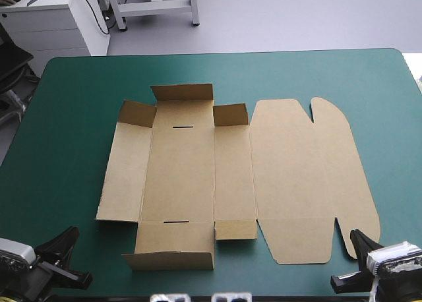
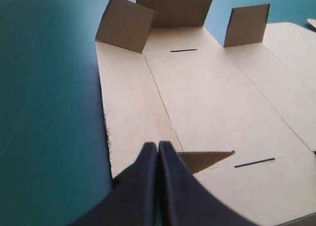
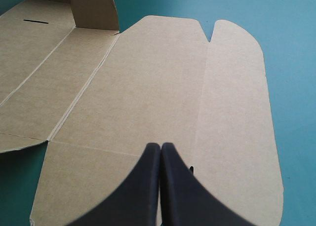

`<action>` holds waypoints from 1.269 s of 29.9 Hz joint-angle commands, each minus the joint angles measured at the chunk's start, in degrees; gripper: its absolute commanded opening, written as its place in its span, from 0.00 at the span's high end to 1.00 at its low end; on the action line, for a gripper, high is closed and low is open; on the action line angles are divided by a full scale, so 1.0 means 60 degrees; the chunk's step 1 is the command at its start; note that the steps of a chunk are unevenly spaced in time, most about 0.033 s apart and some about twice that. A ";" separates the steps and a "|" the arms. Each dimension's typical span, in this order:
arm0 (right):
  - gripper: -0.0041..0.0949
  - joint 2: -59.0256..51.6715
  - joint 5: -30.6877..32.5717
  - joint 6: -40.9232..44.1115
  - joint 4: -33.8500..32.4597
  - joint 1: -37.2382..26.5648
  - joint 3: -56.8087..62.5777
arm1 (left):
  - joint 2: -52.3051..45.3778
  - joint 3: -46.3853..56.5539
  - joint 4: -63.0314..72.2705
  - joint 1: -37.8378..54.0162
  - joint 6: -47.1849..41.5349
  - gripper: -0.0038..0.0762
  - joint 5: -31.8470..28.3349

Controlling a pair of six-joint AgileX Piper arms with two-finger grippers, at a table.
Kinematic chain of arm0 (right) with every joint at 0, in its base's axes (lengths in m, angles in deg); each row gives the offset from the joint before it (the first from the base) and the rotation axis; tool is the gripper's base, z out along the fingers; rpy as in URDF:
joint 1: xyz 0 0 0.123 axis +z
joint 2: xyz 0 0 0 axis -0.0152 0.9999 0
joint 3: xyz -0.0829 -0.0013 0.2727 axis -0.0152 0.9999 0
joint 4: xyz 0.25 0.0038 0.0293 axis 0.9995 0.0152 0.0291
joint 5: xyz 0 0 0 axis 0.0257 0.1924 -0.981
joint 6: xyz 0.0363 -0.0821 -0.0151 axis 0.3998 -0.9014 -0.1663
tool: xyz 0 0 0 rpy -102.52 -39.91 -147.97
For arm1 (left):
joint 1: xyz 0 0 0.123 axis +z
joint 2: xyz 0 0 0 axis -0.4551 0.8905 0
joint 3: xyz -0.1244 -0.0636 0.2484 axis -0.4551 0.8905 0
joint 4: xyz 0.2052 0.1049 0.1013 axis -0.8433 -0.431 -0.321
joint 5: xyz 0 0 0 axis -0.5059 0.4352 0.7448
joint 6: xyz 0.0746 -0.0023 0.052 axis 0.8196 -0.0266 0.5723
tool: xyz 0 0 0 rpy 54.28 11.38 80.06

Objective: Fold the box

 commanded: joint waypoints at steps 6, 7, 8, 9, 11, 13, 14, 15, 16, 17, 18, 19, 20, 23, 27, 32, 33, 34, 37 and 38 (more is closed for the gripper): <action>0.97 -0.0203 -0.0673 -0.0032 0.0154 0.0032 -0.0204 | -0.0009 -0.0240 -0.0006 -0.0031 0.0000 0.96 -0.0730; 0.97 -0.0203 -0.0673 -0.0032 0.0154 0.0032 -0.0204 | -0.0009 -0.0240 -0.0006 -0.0031 0.0000 0.96 -0.0730; 0.97 -0.0203 -0.0673 -0.0032 0.0154 0.0032 -0.0204 | -0.0009 -0.0240 -0.0006 -0.0031 0.0000 0.96 -0.0730; 0.97 -0.0203 -0.0673 -0.0032 0.0154 0.0032 -0.0204 | -0.0009 -0.0240 -0.0006 -0.0031 0.0000 0.96 -0.0730; 0.97 -0.0203 -0.0673 -0.0032 0.0154 0.0032 -0.0204 | -0.0009 -0.0240 -0.0006 -0.0031 0.0000 0.96 -0.0730; 0.97 -0.0203 -0.0673 -0.0032 0.0154 0.0032 -0.0204 | -0.0009 -0.0240 -0.0006 -0.0031 0.0000 0.96 -0.0754; 0.97 -0.0203 -0.0673 -0.0032 0.0154 0.0032 -0.0204 | 0.0007 -0.0240 -0.0006 -0.0031 0.0000 0.96 -0.0827; 0.97 -0.0203 -0.0673 -0.0032 0.0154 0.0032 -0.0204 | 0.0007 -0.0240 -0.0006 -0.0031 0.0000 0.96 -0.0925; 0.97 -0.0203 -0.0673 -0.0032 0.0154 0.0032 -0.0204 | 0.0047 -0.0262 -0.0006 -0.0031 0.0000 0.96 -0.1094; 0.97 -0.0203 -0.0673 -0.0032 0.0154 0.0032 -0.0204 | 0.0138 -0.0326 -0.0006 -0.0031 0.0000 0.96 -0.1233; 0.97 -0.0203 -0.0673 -0.0032 0.0154 0.0032 -0.0204 | 0.0238 -0.0397 -0.0032 -0.0031 0.0000 0.96 -0.1325; 0.97 -0.0203 -0.0673 -0.0032 0.0154 0.0032 -0.0204 | 0.0417 -0.0515 -0.0053 -0.0031 -0.0020 0.96 -0.1396; 0.97 -0.0203 -0.0673 -0.0032 0.0154 0.0032 -0.0204 | 0.0651 -0.0672 -0.0073 -0.0031 -0.0043 0.96 -0.1414; 0.97 -0.0203 -0.0673 -0.0032 0.0154 0.0032 -0.0204 | 0.1662 -0.1224 -0.0386 -0.0031 -0.0063 0.96 -0.1375; 0.97 -0.0203 -0.0673 -0.0032 0.0154 0.0032 -0.0204 | 0.3267 -0.2055 -0.1018 -0.0031 -0.0220 0.96 -0.1393; 0.97 -0.0203 -0.0673 -0.0032 0.0154 0.0032 -0.0204 | 0.5653 -0.3149 -0.2027 -0.0031 -0.0811 0.96 -0.1482; 0.97 -0.0203 -0.0673 -0.0032 0.0154 0.0032 -0.0204 | 0.6013 -0.3339 -0.2139 -0.0031 -0.0807 0.96 -0.1482; 0.97 -0.0203 -0.0673 -0.0032 0.0154 0.0032 -0.0204 | 0.6450 -0.3569 -0.2201 -0.0031 -0.0807 0.96 -0.1482; 0.97 -0.0203 -0.0673 -0.0032 0.0154 0.0032 -0.0204 | 0.7613 -0.4209 -0.2280 -0.0031 -0.0762 0.96 -0.1482; 0.97 -0.0203 -0.0673 -0.0032 0.0154 0.0032 -0.0204 | 0.8001 -0.4399 -0.2355 -0.0031 -0.0682 0.96 -0.1443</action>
